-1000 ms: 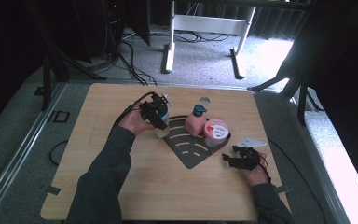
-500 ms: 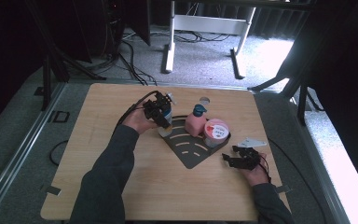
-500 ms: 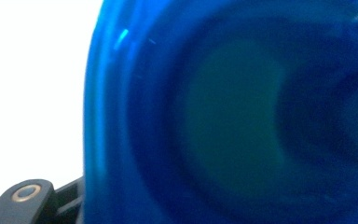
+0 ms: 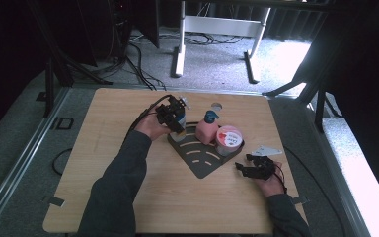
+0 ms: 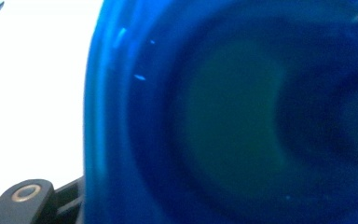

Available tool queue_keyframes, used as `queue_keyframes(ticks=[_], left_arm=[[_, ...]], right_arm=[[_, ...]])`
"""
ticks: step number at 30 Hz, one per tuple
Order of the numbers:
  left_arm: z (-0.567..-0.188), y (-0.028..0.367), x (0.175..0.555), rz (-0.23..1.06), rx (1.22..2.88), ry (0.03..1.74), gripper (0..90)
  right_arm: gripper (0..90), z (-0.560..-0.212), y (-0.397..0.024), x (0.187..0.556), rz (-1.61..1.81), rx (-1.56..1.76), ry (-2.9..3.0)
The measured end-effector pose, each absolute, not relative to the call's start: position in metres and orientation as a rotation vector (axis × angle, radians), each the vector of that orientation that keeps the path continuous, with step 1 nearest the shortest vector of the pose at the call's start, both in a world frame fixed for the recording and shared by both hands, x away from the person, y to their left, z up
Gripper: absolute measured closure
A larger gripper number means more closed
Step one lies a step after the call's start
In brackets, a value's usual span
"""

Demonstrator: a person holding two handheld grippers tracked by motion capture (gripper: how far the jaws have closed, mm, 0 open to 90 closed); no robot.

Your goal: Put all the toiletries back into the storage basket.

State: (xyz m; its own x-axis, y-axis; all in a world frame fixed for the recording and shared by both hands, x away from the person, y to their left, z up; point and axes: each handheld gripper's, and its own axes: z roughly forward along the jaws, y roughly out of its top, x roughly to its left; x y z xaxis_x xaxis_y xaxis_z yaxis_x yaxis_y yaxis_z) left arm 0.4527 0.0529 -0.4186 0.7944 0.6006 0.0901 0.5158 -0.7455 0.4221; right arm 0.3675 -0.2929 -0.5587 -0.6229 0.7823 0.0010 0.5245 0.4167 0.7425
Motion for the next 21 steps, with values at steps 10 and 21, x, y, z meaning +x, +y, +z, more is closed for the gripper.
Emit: queue_keyframes(ticks=[10, 21], left_arm=[[-0.424, 0.049, 0.458, 0.325, 2.595, 0.855, 55.6], [-0.431, 0.046, 0.464, 0.34, 2.565, 0.878, 55.5]], right_arm=[[35.6, -0.559, -0.293, 0.367, 1.037, 1.124, 2.331], [35.6, -0.559, -0.293, 0.368, 1.039, 1.124, 2.331]])
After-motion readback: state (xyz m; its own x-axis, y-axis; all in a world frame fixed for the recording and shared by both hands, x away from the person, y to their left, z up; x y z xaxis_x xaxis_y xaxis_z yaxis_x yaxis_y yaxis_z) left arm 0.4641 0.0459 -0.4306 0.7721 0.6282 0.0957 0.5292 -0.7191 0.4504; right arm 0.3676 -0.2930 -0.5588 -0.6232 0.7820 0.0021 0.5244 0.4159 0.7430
